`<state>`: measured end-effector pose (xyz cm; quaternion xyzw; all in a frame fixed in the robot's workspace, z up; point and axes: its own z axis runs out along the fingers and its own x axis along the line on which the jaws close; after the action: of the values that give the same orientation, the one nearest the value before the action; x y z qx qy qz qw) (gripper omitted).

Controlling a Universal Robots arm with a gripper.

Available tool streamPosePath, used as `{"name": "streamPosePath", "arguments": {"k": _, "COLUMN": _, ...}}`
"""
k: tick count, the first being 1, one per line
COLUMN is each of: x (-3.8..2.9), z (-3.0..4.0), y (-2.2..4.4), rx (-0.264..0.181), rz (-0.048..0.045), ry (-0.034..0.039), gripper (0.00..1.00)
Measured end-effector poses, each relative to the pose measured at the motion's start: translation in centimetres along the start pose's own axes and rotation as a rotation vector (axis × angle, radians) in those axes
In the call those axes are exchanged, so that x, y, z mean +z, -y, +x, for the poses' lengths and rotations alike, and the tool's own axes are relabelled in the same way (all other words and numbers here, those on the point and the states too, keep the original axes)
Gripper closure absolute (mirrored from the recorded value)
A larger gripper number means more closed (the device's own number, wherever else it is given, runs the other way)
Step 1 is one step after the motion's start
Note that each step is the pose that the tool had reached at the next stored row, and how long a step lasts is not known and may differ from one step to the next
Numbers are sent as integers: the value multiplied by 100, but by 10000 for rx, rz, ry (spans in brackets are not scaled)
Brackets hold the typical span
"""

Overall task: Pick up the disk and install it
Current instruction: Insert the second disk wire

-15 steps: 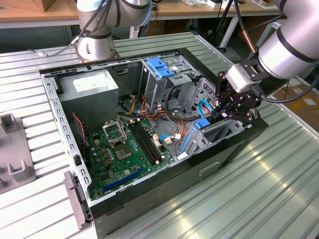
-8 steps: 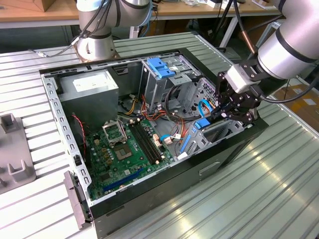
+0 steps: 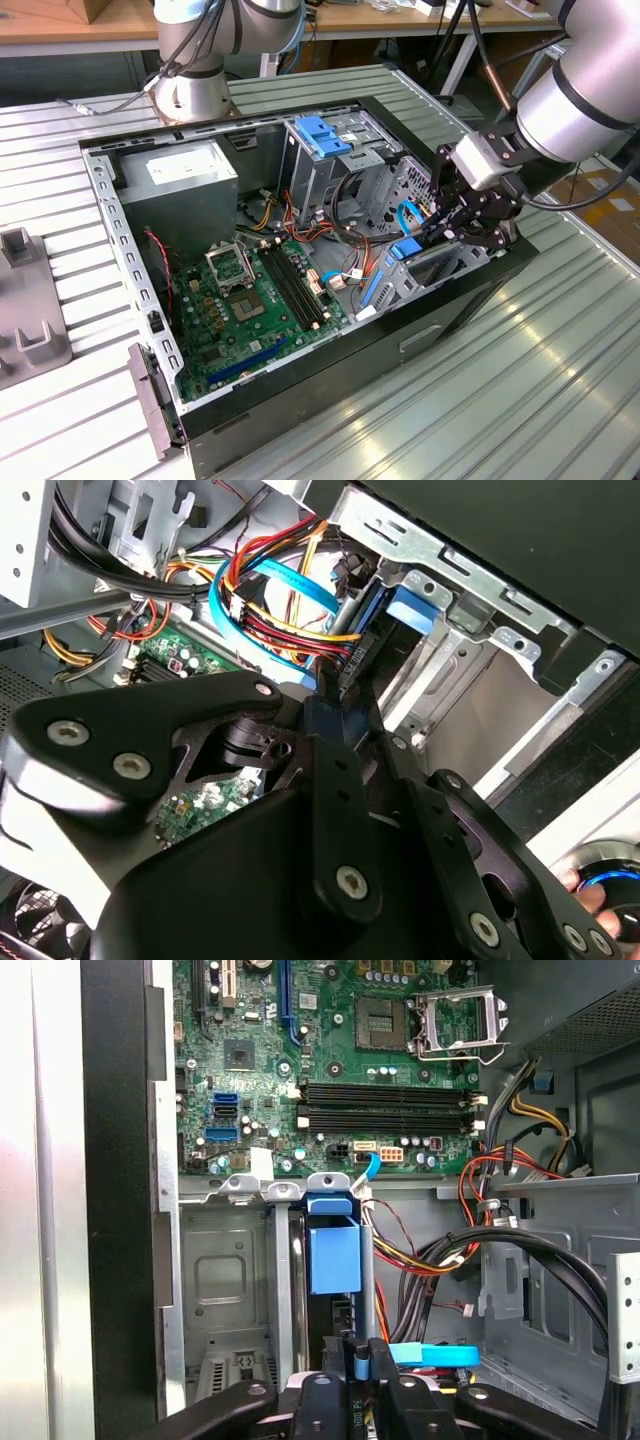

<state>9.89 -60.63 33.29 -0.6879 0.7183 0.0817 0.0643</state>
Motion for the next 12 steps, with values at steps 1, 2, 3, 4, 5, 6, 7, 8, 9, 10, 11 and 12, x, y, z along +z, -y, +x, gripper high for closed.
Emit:
{"name": "streamPosePath", "arguments": {"k": 1, "x": -29, "z": -5, "y": -1, "rx": 0, "rz": 0, "ry": 14, "gripper": 77}}
{"name": "streamPosePath", "arguments": {"k": 2, "x": -68, "z": -13, "y": -3, "rx": 0, "rz": 0, "ry": 19, "gripper": 77}}
{"name": "streamPosePath", "arguments": {"k": 3, "x": -110, "z": -24, "y": -4, "rx": 0, "rz": -1, "ry": 6, "gripper": 77}}
{"name": "streamPosePath", "arguments": {"k": 4, "x": -149, "z": -34, "y": -5, "rx": 0, "rz": -1, "ry": 5, "gripper": 77}}
{"name": "streamPosePath", "arguments": {"k": 5, "x": -176, "z": -40, "y": -6, "rx": 0, "rz": -1, "ry": 9, "gripper": 77}}
{"name": "streamPosePath", "arguments": {"k": 6, "x": -202, "z": -47, "y": -6, "rx": 0, "rz": -1, "ry": 11, "gripper": 77}}
{"name": "streamPosePath", "arguments": {"k": 7, "x": -224, "z": -53, "y": -7, "rx": 0, "rz": -1, "ry": 12, "gripper": 77}}
{"name": "streamPosePath", "arguments": {"k": 8, "x": -251, "z": -61, "y": -8, "rx": 0, "rz": -2, "ry": 14, "gripper": 77}}
{"name": "streamPosePath", "arguments": {"k": 9, "x": -263, "z": -64, "y": -8, "rx": 0, "rz": -2, "ry": 20, "gripper": 77}}
{"name": "streamPosePath", "arguments": {"k": 10, "x": -271, "z": -66, "y": -8, "rx": 0, "rz": -2, "ry": 23, "gripper": 77}}
{"name": "streamPosePath", "arguments": {"k": 11, "x": -275, "z": -67, "y": -8, "rx": -1, "rz": -2, "ry": 28, "gripper": 79}}
{"name": "streamPosePath", "arguments": {"k": 12, "x": -276, "z": -68, "y": -3, "rx": -2, "rz": -6, "ry": 34, "gripper": 85}}
